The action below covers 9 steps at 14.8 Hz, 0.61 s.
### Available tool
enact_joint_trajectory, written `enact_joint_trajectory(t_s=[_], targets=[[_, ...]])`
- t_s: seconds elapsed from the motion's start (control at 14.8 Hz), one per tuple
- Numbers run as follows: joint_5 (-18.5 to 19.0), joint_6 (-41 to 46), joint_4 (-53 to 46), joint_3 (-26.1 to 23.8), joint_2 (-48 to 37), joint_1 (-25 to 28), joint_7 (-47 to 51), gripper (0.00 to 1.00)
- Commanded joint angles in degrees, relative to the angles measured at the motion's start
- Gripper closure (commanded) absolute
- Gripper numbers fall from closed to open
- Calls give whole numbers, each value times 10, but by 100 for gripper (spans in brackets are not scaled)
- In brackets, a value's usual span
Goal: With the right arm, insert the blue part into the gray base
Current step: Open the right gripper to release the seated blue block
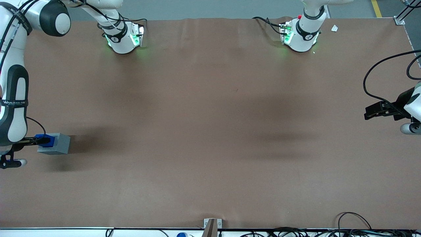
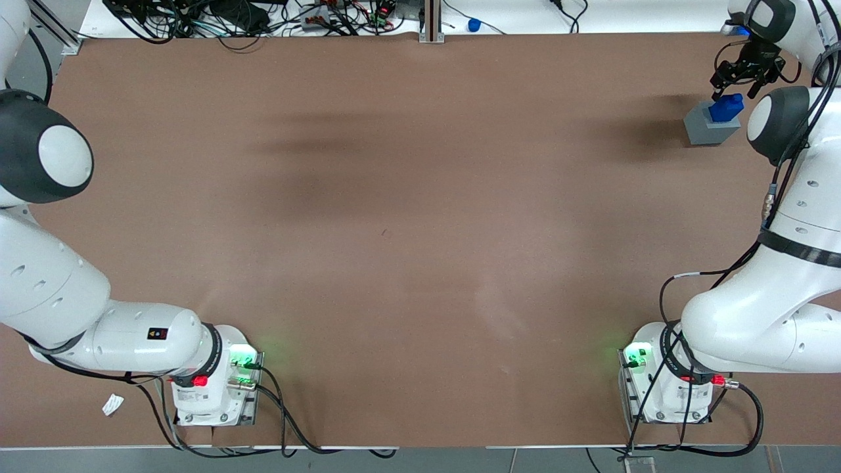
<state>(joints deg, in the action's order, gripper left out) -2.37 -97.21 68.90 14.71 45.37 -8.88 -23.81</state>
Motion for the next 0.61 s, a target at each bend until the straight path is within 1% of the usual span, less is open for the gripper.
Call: enact_joint_trajectory(t_s=[0.0, 0.13, 0.34, 0.54], targets=[[1, 56, -23, -3, -17, 11, 6, 0], [0, 102, -45, -5, -32, 20, 34, 0], [1, 112, -44, -4, -81, 55, 104, 0], [-12, 134, -32, -4, -126, 67, 108, 0]])
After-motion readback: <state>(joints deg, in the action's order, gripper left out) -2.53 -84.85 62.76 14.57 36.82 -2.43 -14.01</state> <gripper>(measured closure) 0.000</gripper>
